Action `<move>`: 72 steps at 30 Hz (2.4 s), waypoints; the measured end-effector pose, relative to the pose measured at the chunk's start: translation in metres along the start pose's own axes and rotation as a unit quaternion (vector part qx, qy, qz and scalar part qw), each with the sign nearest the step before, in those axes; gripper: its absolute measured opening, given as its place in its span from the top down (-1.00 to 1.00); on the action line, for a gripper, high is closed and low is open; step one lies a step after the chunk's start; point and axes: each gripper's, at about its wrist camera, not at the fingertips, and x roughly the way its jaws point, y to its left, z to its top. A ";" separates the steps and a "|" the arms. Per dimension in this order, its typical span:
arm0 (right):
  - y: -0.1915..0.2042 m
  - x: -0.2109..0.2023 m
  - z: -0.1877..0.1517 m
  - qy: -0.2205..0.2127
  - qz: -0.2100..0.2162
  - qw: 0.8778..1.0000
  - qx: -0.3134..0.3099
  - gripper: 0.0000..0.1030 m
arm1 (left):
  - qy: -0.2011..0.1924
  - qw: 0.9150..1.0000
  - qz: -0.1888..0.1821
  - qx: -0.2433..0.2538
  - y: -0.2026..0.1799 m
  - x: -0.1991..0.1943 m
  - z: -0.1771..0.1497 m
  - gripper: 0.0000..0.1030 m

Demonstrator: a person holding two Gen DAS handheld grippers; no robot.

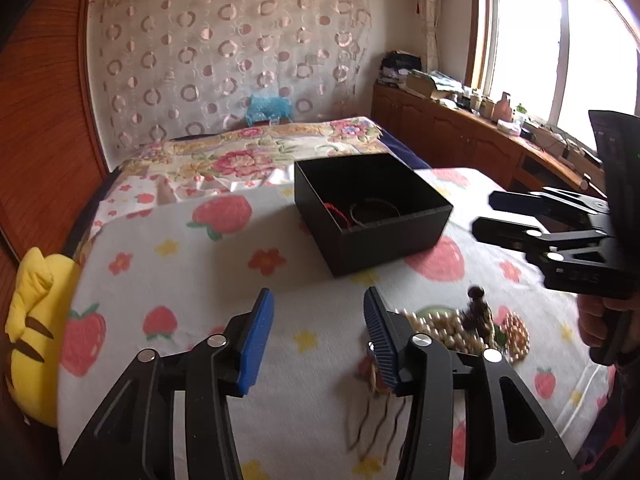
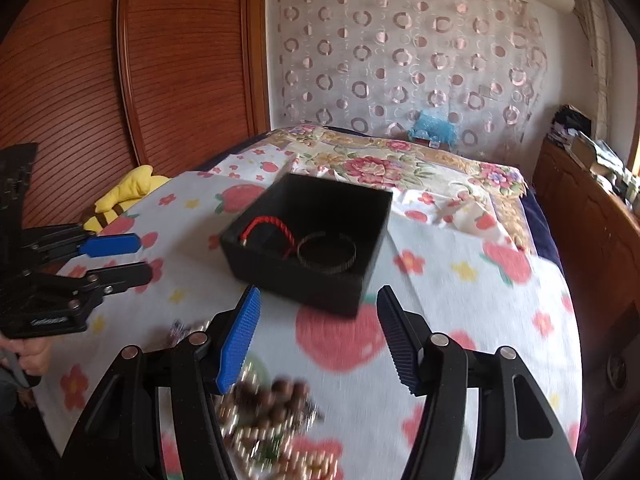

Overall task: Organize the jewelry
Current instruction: 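Move the left gripper to the purple-jeweled hair comb and grasp it, then grasp the brown bead strand with the right gripper and lift it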

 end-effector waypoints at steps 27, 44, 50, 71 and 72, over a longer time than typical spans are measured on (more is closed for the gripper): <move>0.006 -0.044 -0.105 0.034 -0.010 0.998 0.052 -0.27 | 0.063 0.996 -0.054 0.014 -0.043 0.020 -0.031 -0.53; 0.007 -0.043 -0.105 0.030 -0.009 0.998 0.050 -0.27 | 0.084 0.993 -0.081 0.001 -0.043 0.036 -0.033 -0.04; 0.009 -0.041 -0.104 0.032 -0.009 0.998 0.047 -0.27 | 0.073 0.995 -0.067 0.009 -0.045 0.027 -0.037 -0.03; 0.011 -0.031 -0.074 0.028 0.004 0.999 0.033 -0.27 | 0.004 0.999 -0.049 -0.004 -0.038 -0.026 -0.033 -0.04; 0.011 -0.028 -0.070 0.027 0.009 0.999 0.035 -0.27 | 0.003 0.999 -0.050 -0.006 -0.037 -0.026 -0.033 -0.04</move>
